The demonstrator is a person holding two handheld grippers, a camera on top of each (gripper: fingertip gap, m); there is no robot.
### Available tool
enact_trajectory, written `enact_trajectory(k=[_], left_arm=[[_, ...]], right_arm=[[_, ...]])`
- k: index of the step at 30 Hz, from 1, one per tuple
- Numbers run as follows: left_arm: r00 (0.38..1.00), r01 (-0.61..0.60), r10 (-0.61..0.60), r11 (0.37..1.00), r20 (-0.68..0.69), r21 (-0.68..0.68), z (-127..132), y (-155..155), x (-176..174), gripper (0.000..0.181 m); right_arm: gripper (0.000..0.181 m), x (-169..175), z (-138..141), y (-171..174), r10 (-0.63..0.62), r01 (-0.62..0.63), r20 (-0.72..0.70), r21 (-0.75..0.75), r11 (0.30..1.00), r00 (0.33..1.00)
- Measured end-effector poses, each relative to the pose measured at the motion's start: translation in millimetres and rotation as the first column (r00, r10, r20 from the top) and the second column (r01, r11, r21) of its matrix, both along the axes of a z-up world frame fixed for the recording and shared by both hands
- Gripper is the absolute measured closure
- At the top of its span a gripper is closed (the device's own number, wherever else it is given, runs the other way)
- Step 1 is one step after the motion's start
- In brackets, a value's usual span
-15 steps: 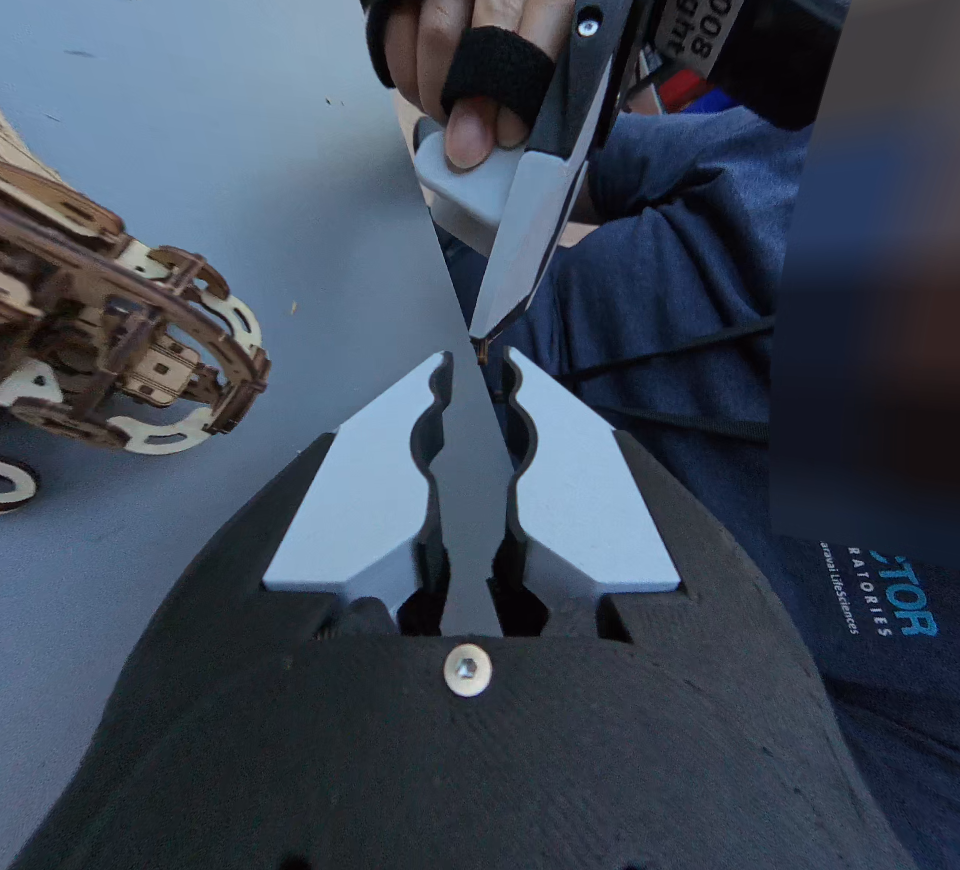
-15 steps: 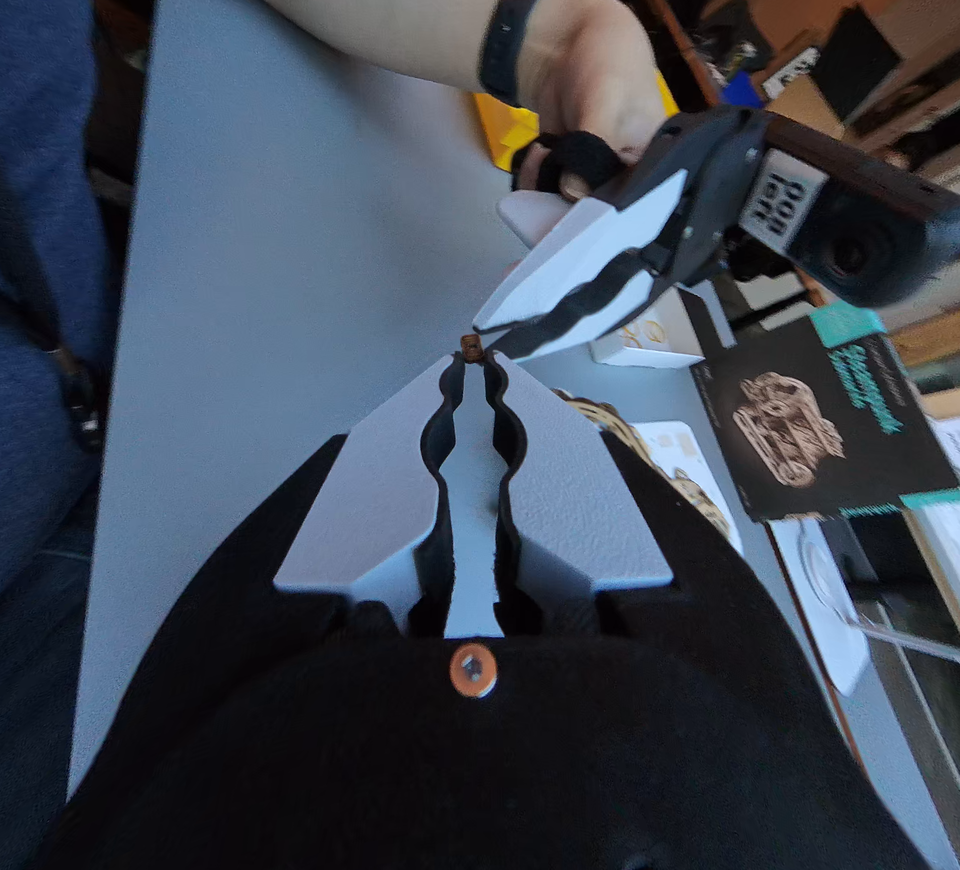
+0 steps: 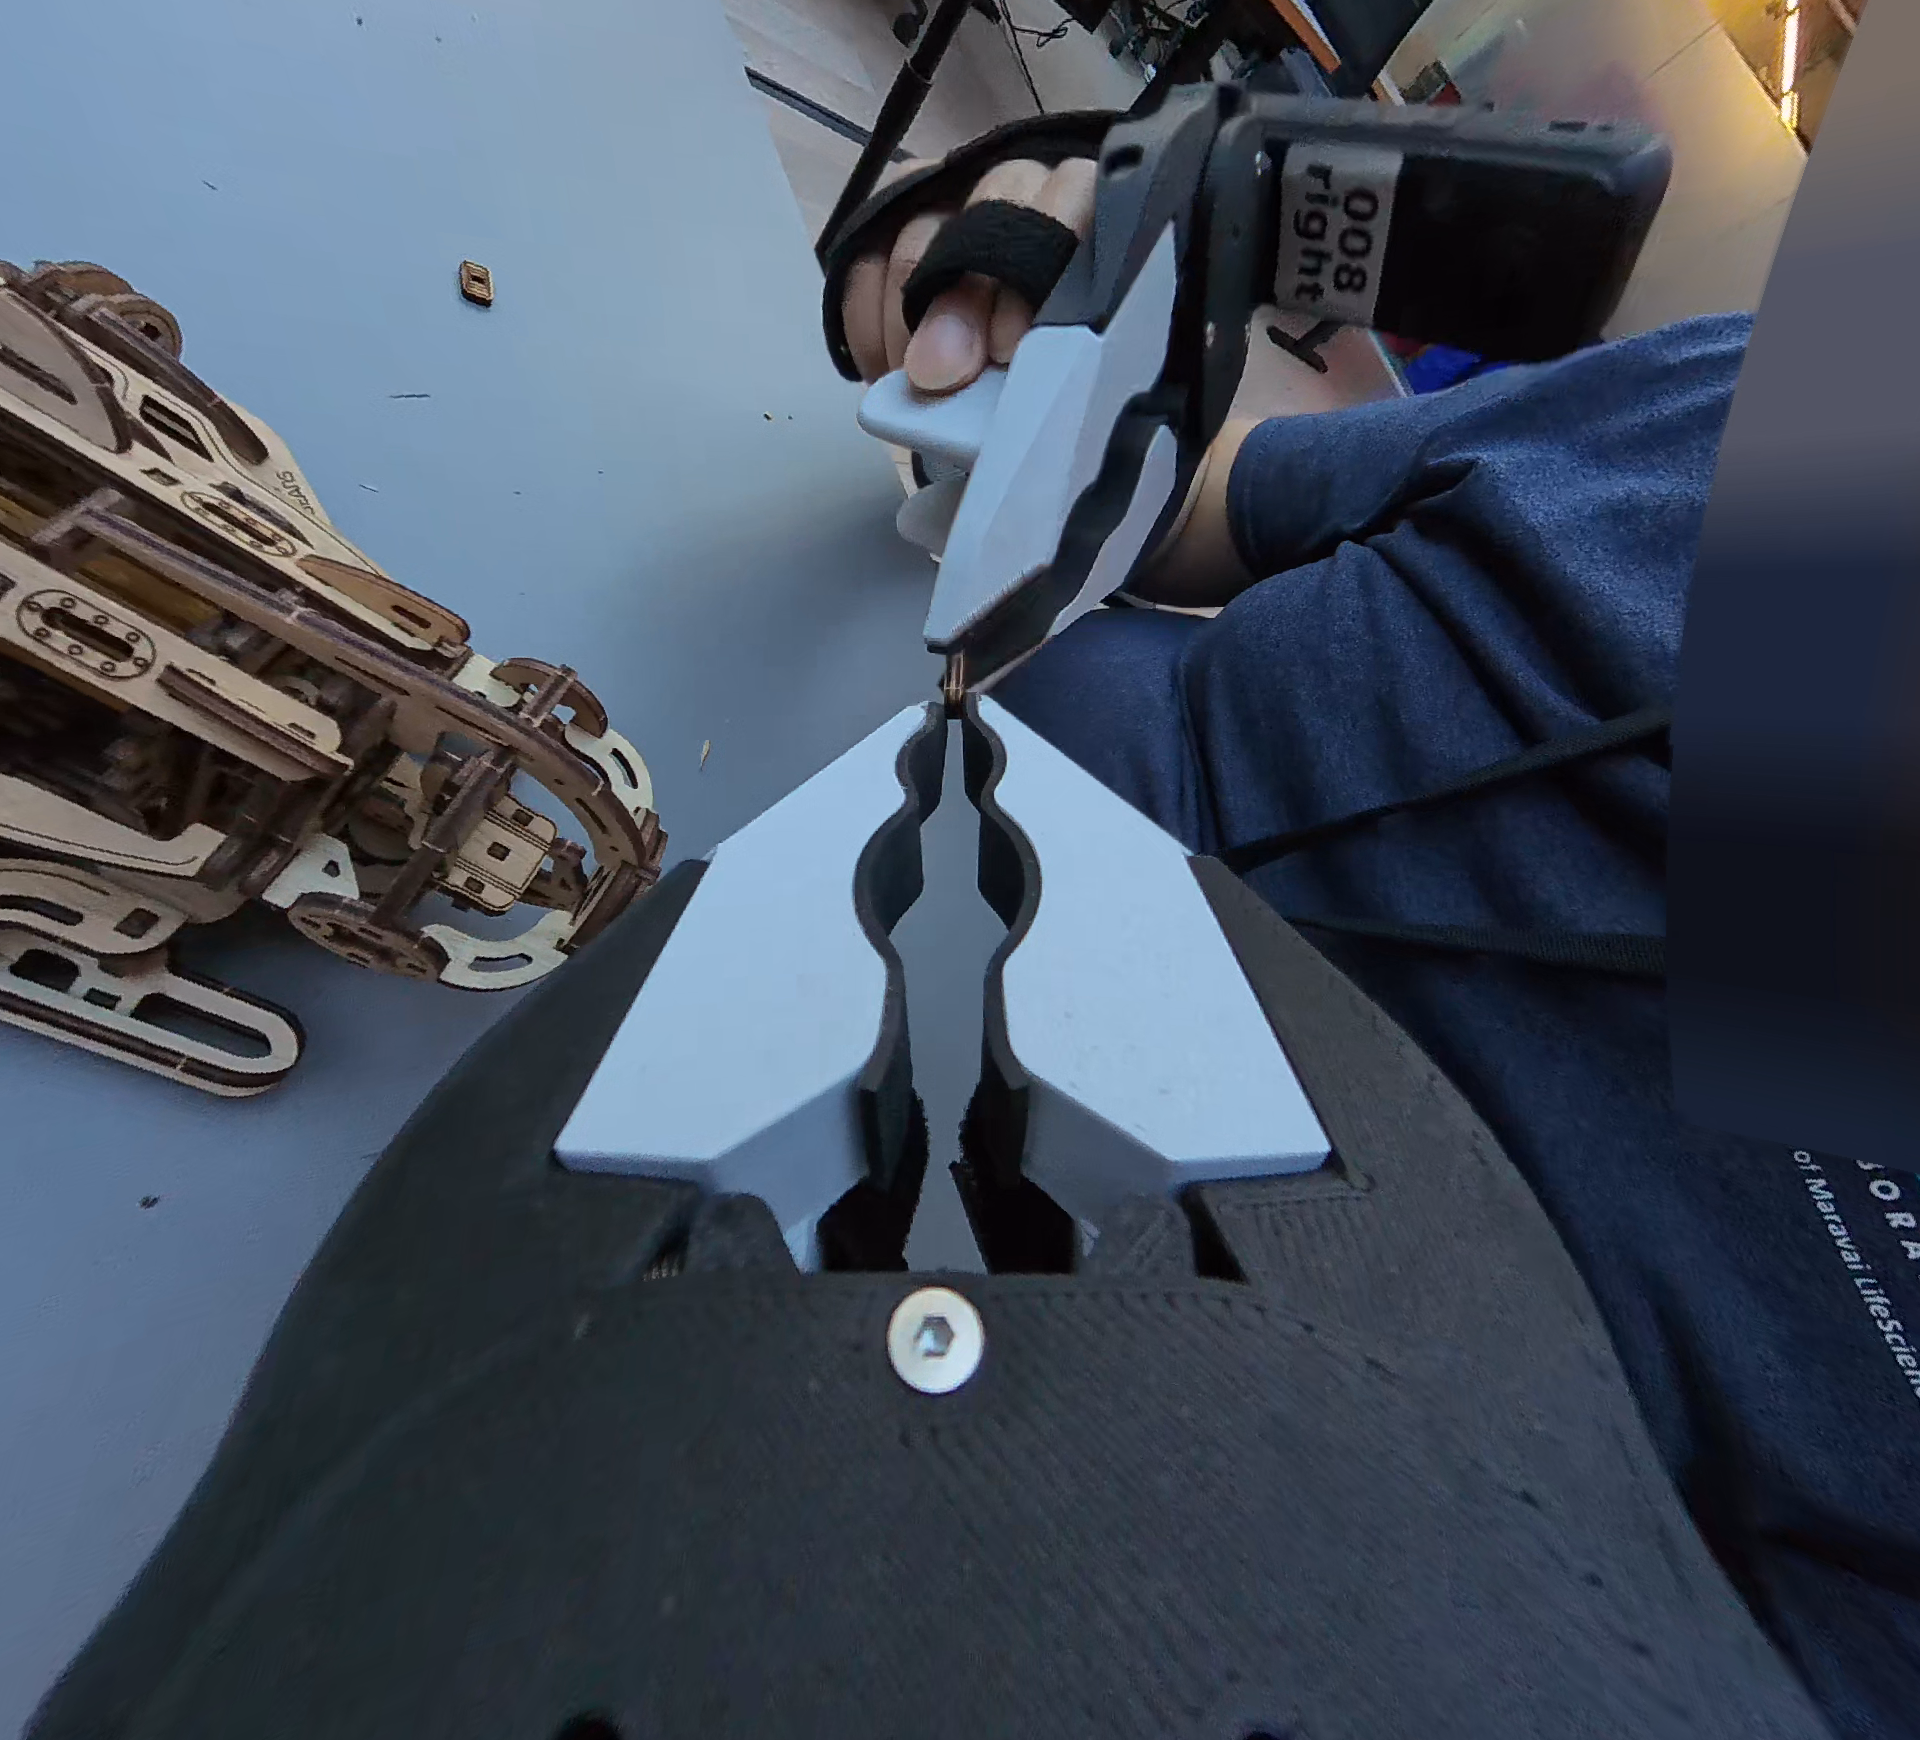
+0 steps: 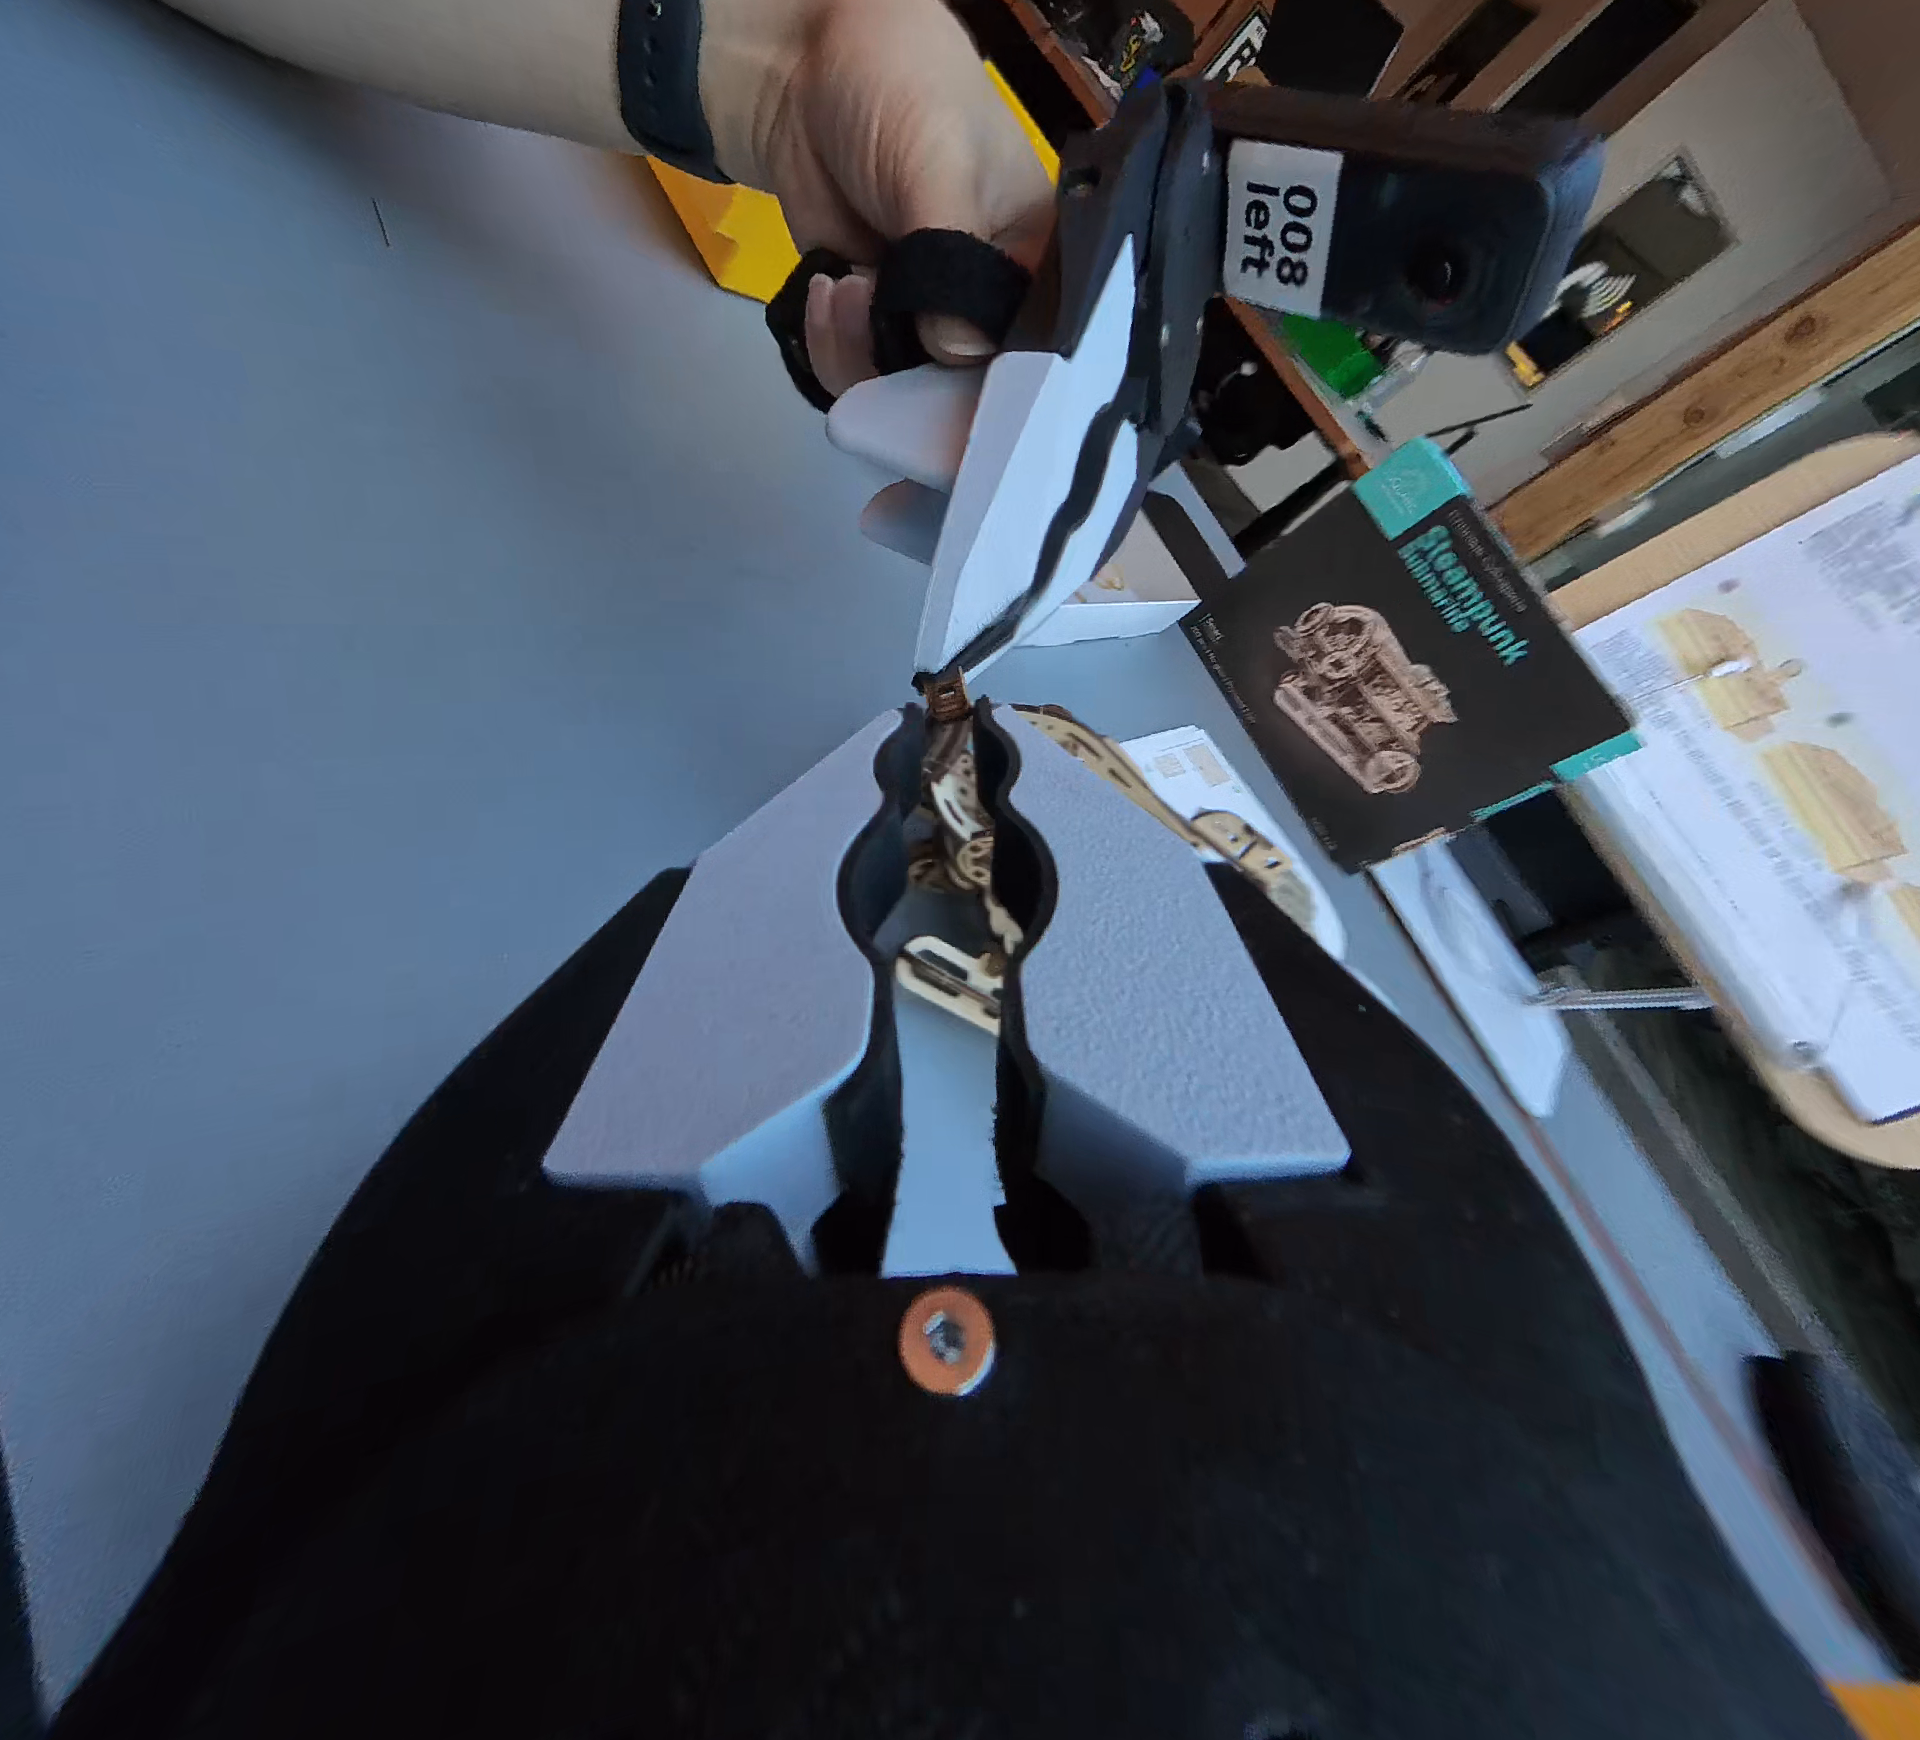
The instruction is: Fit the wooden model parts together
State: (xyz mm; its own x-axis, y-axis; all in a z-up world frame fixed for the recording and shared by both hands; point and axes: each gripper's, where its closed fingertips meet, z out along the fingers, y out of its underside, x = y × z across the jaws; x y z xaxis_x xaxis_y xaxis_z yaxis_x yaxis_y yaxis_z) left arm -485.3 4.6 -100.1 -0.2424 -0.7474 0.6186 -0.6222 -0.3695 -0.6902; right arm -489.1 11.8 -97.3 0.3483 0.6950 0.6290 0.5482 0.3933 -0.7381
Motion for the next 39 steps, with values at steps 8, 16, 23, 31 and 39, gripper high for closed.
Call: enact_trajectory(k=[8,16,23,31,39], left_arm=[[0.999,-0.008,0.015,0.991,-0.051,0.134,-10.8,4.7,-2.3,0.180],[0.997,0.006,0.008,0.981,-0.072,0.194,-17.1,4.7,-3.3,0.180],[0.997,0.022,-0.005,0.977,-0.081,0.210,-19.2,2.6,-4.0,0.180],[0.996,0.032,-0.012,0.974,-0.090,0.226,-22.5,2.6,-4.6,0.180],[0.996,0.029,-0.007,0.972,-0.093,0.234,-24.0,3.0,-3.8,0.180]], right_arm=[[0.170,7.0,-1.9,2.8,-0.090,-0.221,-0.427,-0.625,0.749,0.900],[0.172,0.4,-17.0,3.6,-0.100,-0.233,-0.406,-0.690,0.685,0.908],[0.176,-3.0,-20.9,1.1,-0.088,-0.263,-0.420,-0.704,0.660,0.903],[0.179,-1.9,-20.3,3.1,-0.099,-0.274,-0.432,-0.716,0.643,0.897],[0.180,-1.3,-22.6,4.0,-0.101,-0.265,-0.426,-0.715,0.647,0.899]])
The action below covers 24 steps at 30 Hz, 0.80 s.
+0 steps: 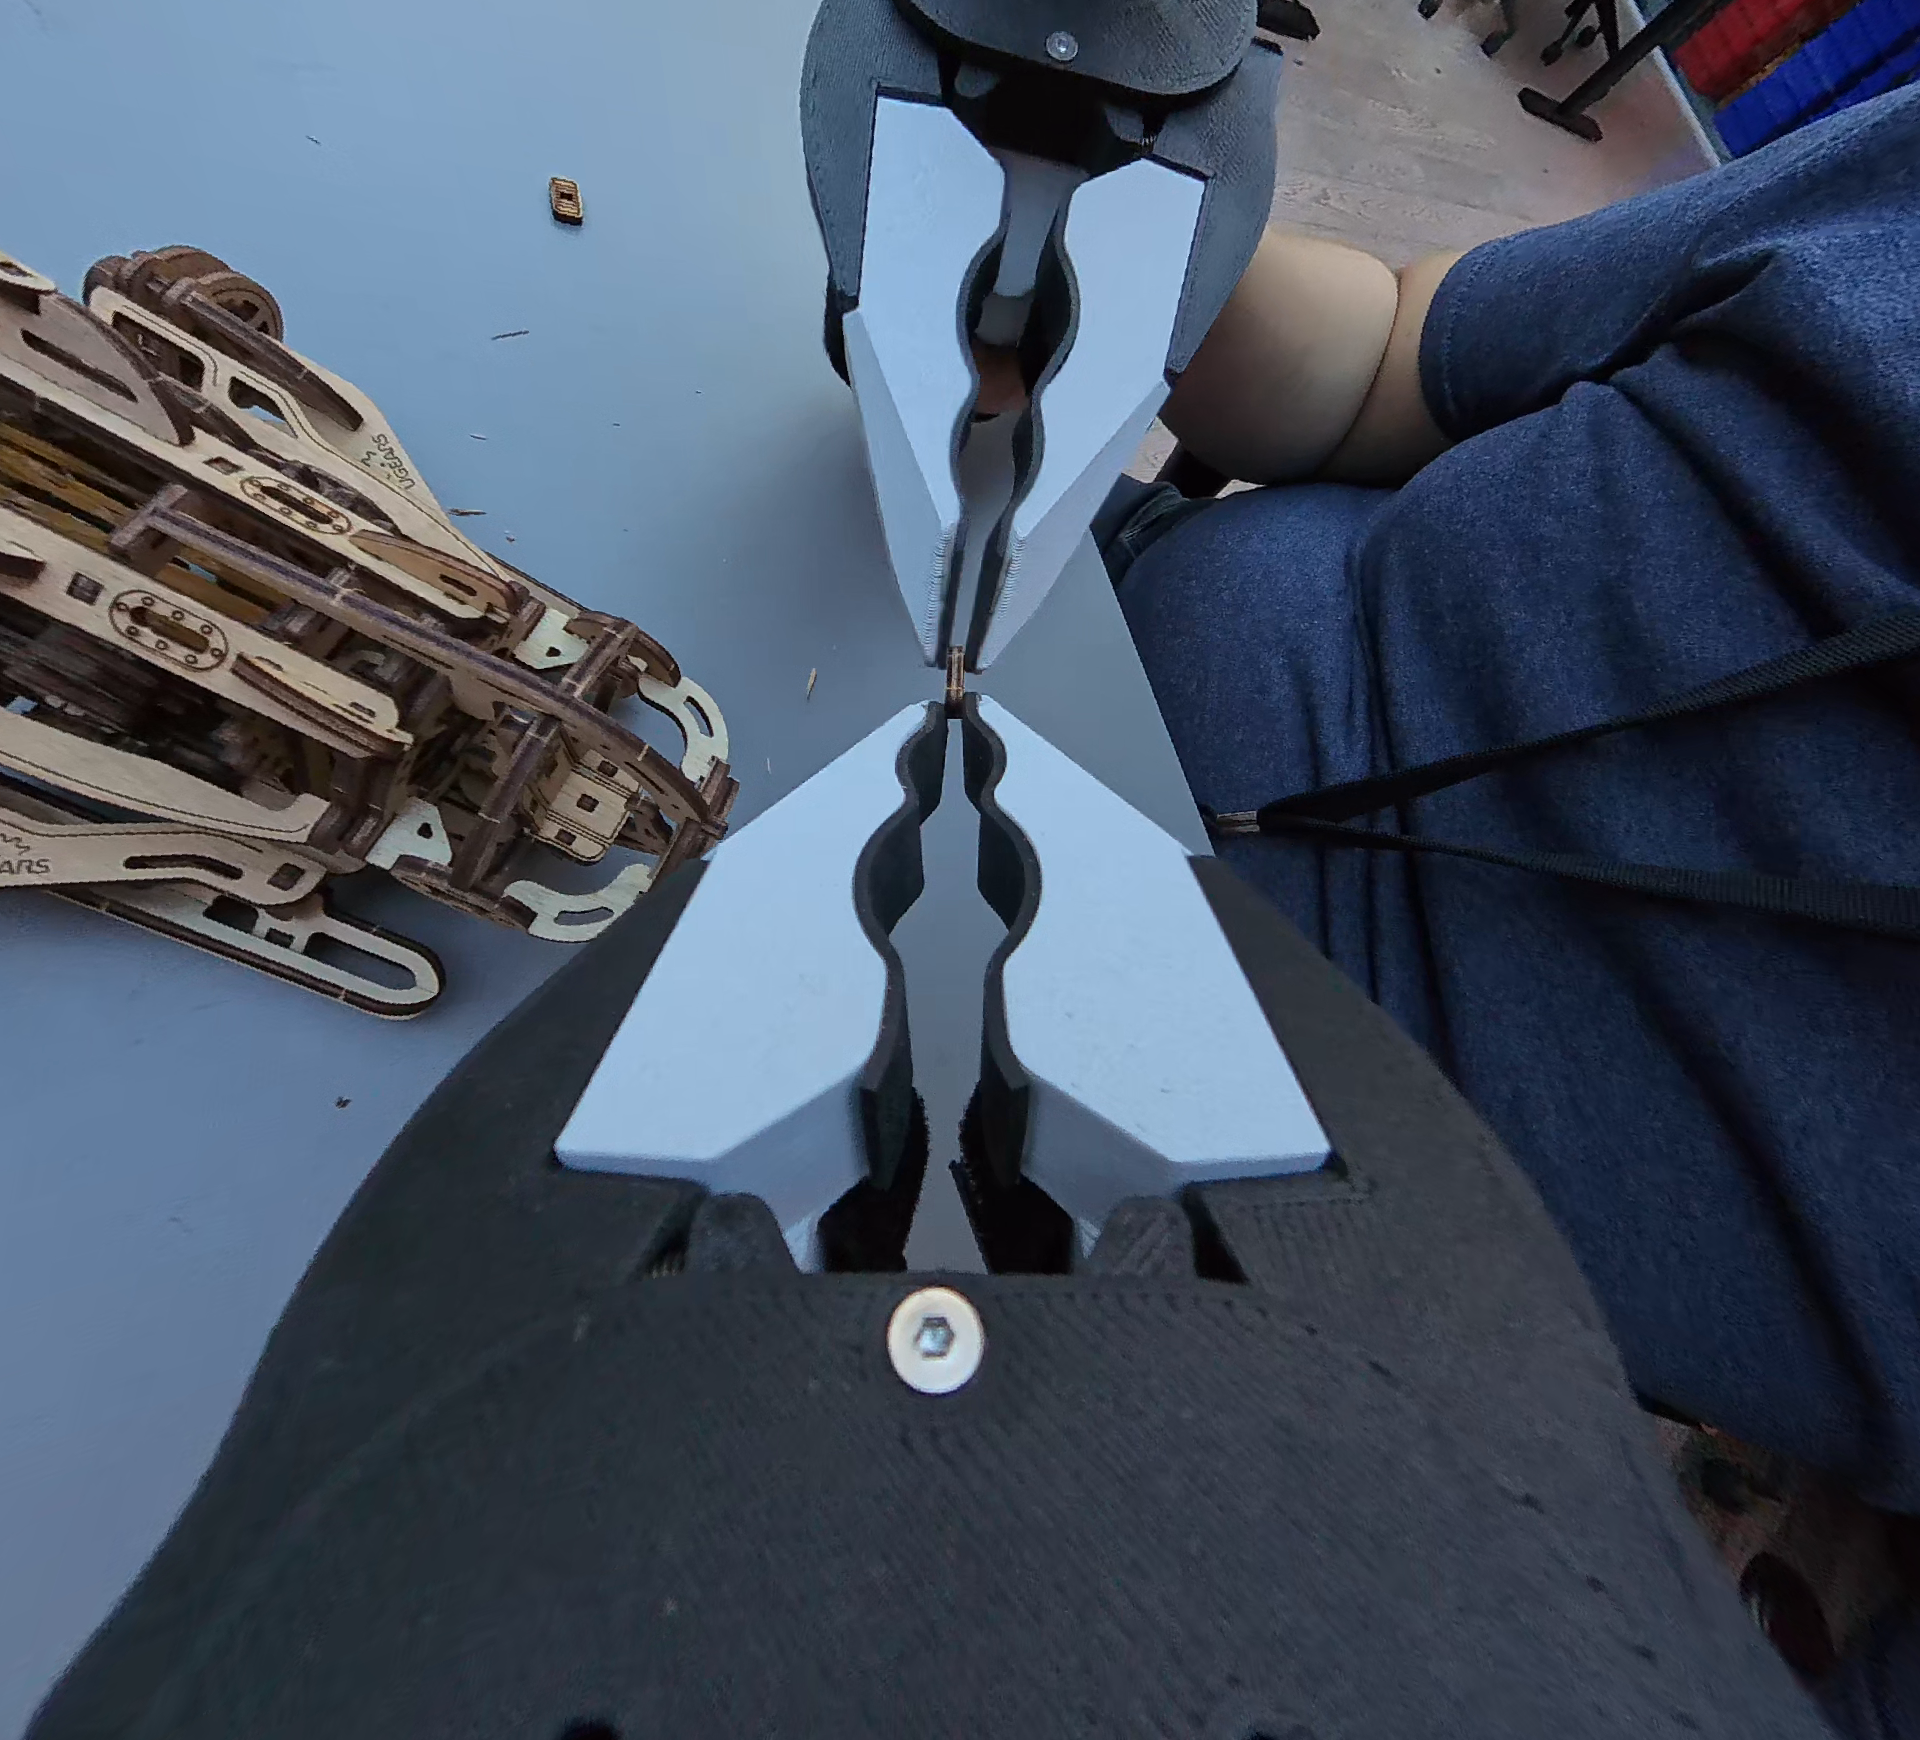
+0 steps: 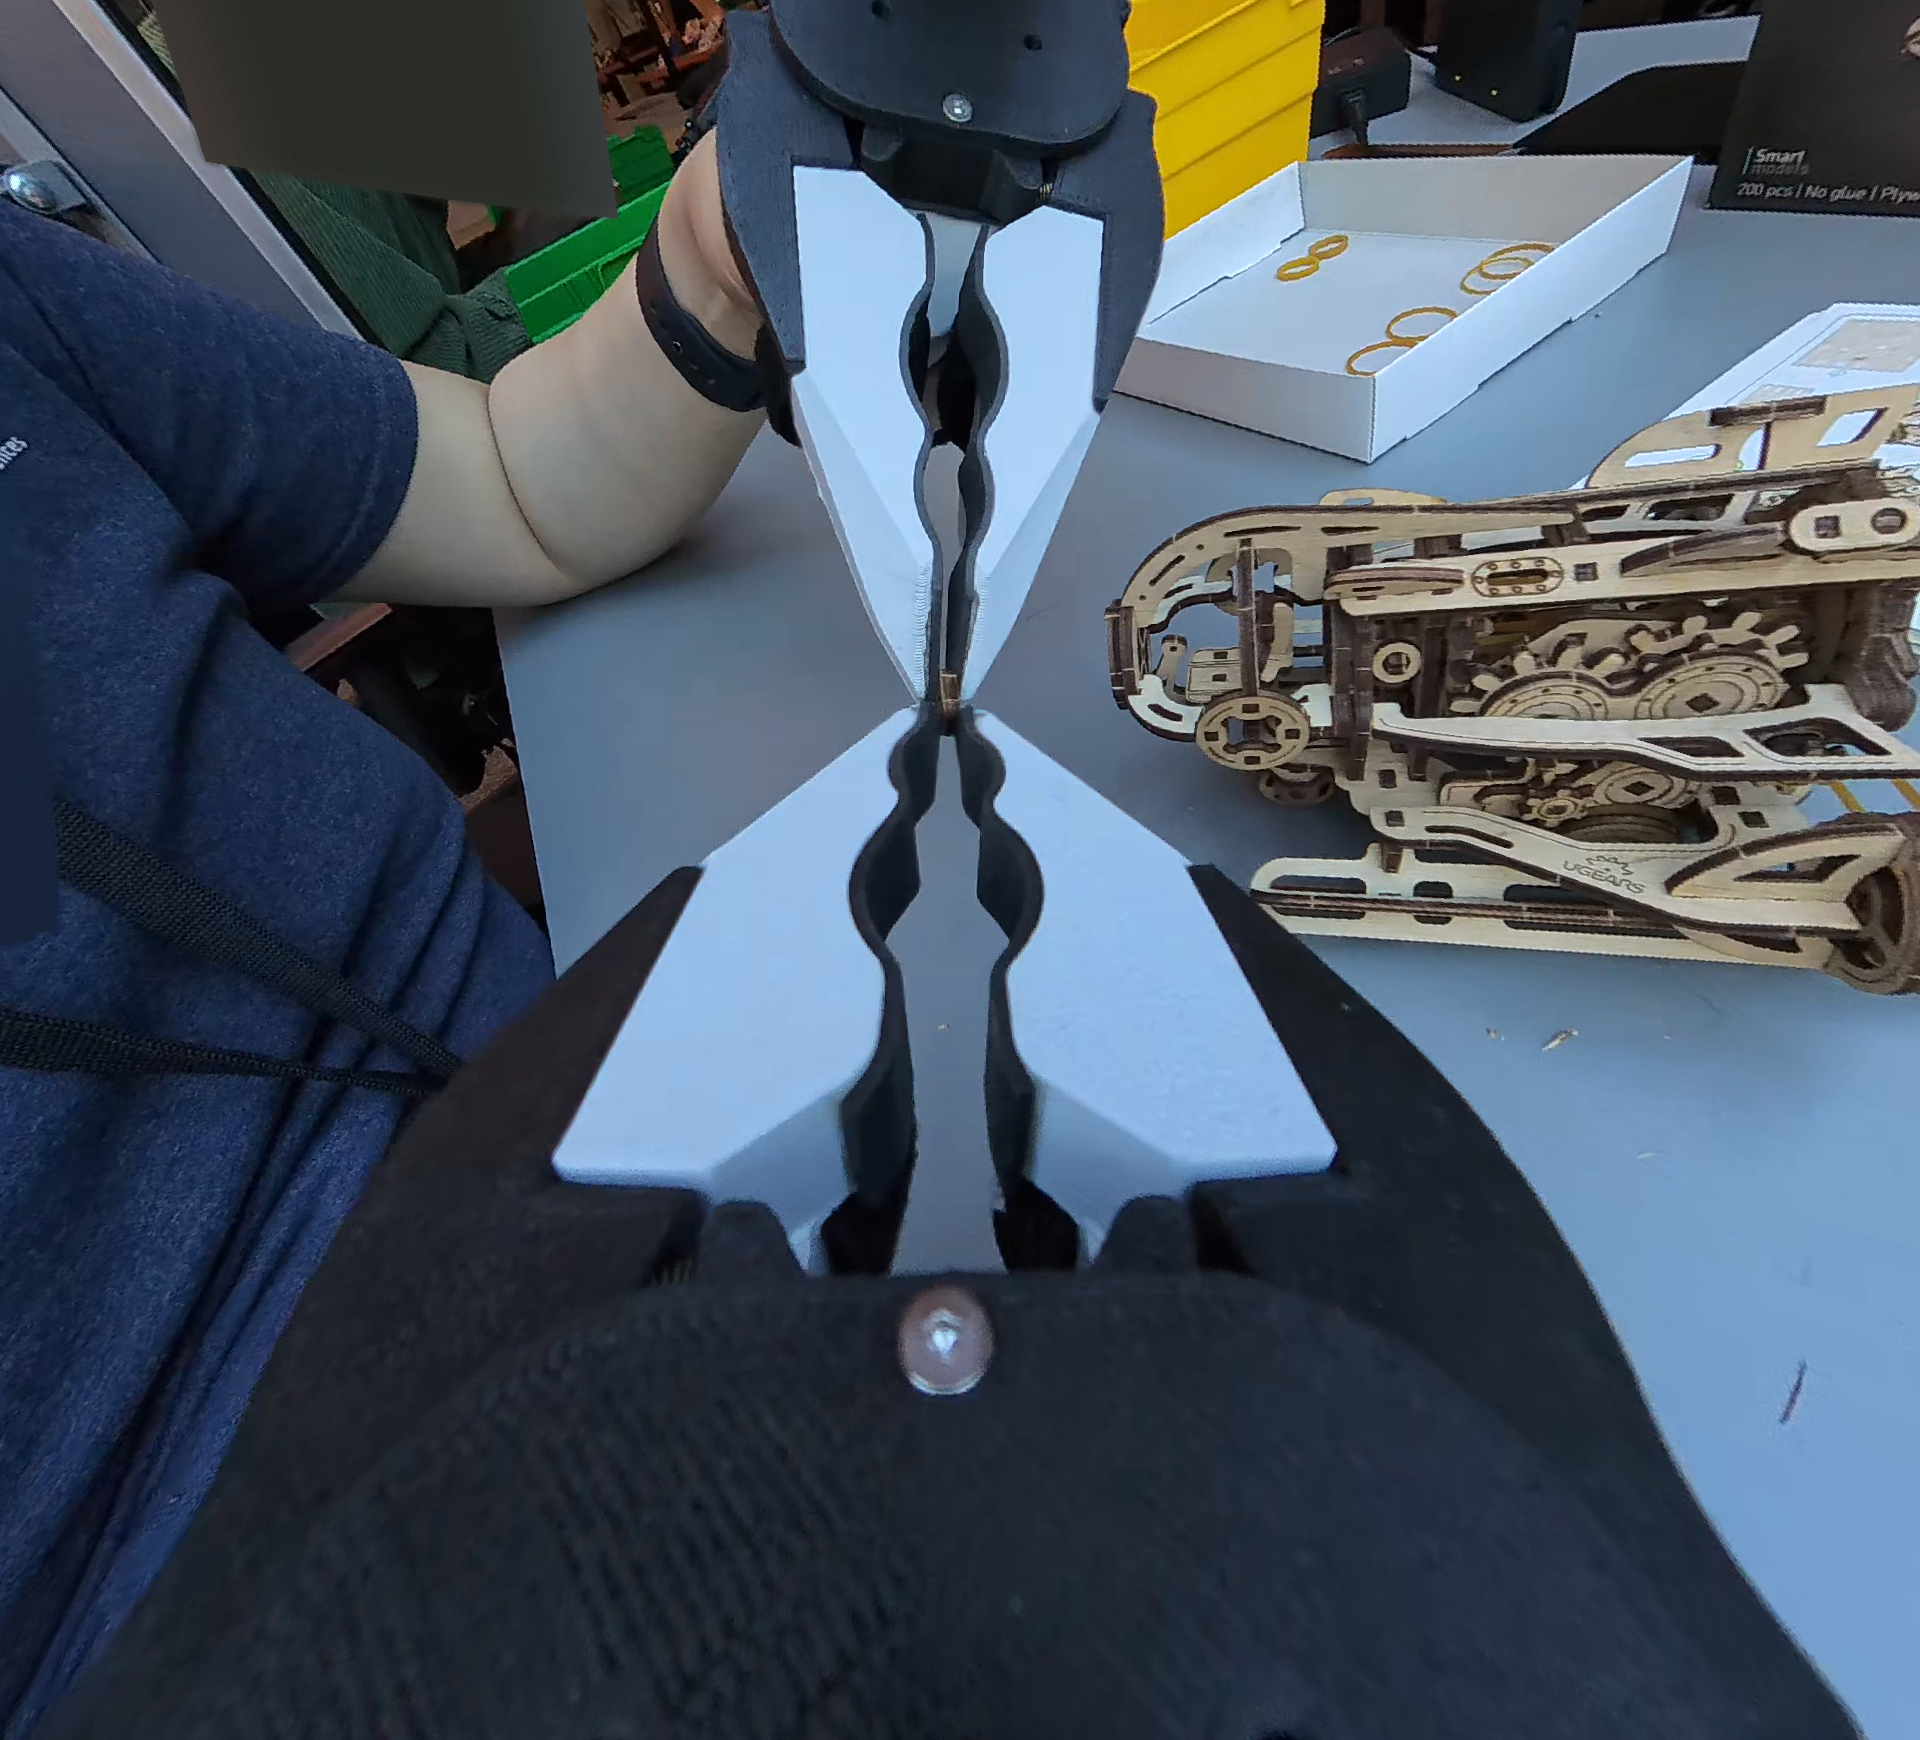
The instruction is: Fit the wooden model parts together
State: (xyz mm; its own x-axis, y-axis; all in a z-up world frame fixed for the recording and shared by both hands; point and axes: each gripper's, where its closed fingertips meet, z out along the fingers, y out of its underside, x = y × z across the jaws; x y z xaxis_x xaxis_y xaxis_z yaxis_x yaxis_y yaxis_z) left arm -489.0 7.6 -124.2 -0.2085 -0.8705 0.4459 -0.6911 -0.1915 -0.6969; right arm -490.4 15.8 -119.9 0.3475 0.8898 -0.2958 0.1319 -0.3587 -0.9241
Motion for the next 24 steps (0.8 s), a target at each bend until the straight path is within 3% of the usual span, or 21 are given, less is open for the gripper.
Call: enact_trajectory(k=[10,12,17,24], left_arm=[[1.000,-0.009,0.009,1.000,0.027,-0.004,4.7,0.1,2.8,0.178],[0.999,-0.035,0.035,0.999,0.025,-0.005,6.5,4.9,3.3,0.165],[0.988,-0.140,0.136,0.989,0.074,0.055,21.3,32.6,-0.5,0.164],[0.943,-0.318,0.283,0.920,0.173,0.230,27.4,85.6,-3.4,0.157]], right_arm=[[0.180,3.7,6.3,0.0,-0.019,0.019,-0.019,0.029,0.999,1.000],[0.180,9.9,11.5,6.4,-0.058,0.060,-0.039,0.064,0.996,0.998],[0.180,35.4,21.9,45.0,-0.245,0.260,-0.136,0.104,0.960,0.960],[0.180,22.9,-2.7,60.8,-0.281,0.288,-0.124,0.043,0.957,0.952]])
